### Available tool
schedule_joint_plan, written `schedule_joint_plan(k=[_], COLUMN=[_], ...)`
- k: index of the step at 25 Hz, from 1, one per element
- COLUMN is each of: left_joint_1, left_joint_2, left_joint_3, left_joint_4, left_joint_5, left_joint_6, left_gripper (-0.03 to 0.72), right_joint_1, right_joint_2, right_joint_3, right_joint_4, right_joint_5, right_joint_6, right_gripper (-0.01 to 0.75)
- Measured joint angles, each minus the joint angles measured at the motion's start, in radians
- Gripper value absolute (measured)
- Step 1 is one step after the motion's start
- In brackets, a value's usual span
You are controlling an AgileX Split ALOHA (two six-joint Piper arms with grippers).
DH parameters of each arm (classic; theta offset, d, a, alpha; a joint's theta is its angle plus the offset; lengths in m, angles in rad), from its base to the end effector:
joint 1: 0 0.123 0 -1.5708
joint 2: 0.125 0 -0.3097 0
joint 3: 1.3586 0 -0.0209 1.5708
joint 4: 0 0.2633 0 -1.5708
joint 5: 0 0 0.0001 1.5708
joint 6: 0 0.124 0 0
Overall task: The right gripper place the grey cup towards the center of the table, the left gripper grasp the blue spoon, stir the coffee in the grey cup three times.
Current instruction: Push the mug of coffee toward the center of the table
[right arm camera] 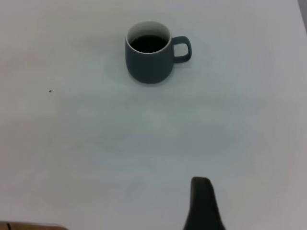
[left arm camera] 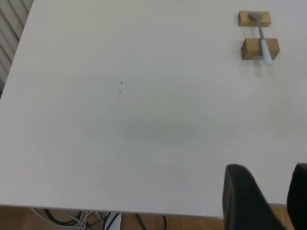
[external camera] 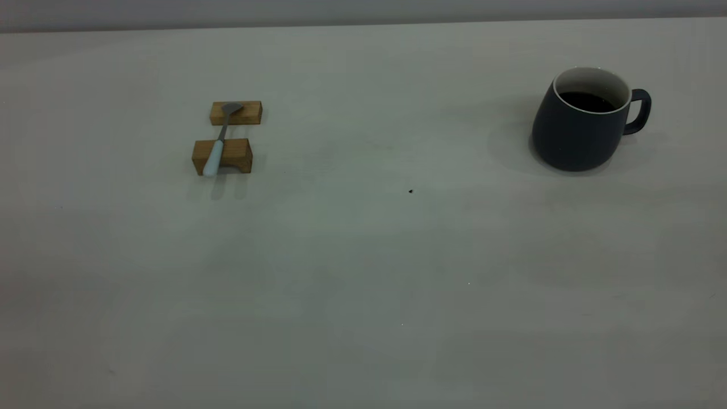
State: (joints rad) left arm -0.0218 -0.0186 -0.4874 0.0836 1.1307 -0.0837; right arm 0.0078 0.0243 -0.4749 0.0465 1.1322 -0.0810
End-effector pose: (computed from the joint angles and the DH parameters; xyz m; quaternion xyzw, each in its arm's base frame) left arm 0.0051 0.0093 0.2572 -0.0301 0.8682 0.0156 0.4950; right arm 0.0117 0.0053 0.2525 -0.0403 0.8820 0.0060 0.4694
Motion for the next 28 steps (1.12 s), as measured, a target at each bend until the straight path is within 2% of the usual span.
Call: schedule_joint_plan(k=[3, 8, 13, 20, 23, 28], left_joint_1=[0.000, 0.000, 0.000, 0.000, 0.000, 0.000], left_joint_2=[0.000, 0.000, 0.000, 0.000, 0.000, 0.000], left_joint_3=[0.000, 0.000, 0.000, 0.000, 0.000, 0.000], left_joint_4=[0.000, 0.000, 0.000, 0.000, 0.000, 0.000], left_joint_5=[0.000, 0.000, 0.000, 0.000, 0.000, 0.000], left_joint_6=[0.000, 0.000, 0.000, 0.000, 0.000, 0.000], left_gripper=[0.306, 0.306, 0.306, 0.306, 0.306, 0.306], right_joint_1=[0.000, 0.000, 0.000, 0.000, 0.000, 0.011], right_joint_2=[0.073, 0.384, 0.748, 1.158, 1.329, 1.601], right_joint_3=[-0.051, -0.184, -0.269, -0.276, -0.306, -0.432], right_joint_4=[0.012, 0.020, 0.018, 0.058, 0.121, 0.162], right_joint_5=[0.005, -0.011, -0.173, -0.455, -0.523, -0.547], right_joint_6=[-0.049, -0.161, -0.323, -0.616, -0.709, -0.838], right_gripper=[0.582, 0.590, 0.590, 0.590, 0.590, 0.590])
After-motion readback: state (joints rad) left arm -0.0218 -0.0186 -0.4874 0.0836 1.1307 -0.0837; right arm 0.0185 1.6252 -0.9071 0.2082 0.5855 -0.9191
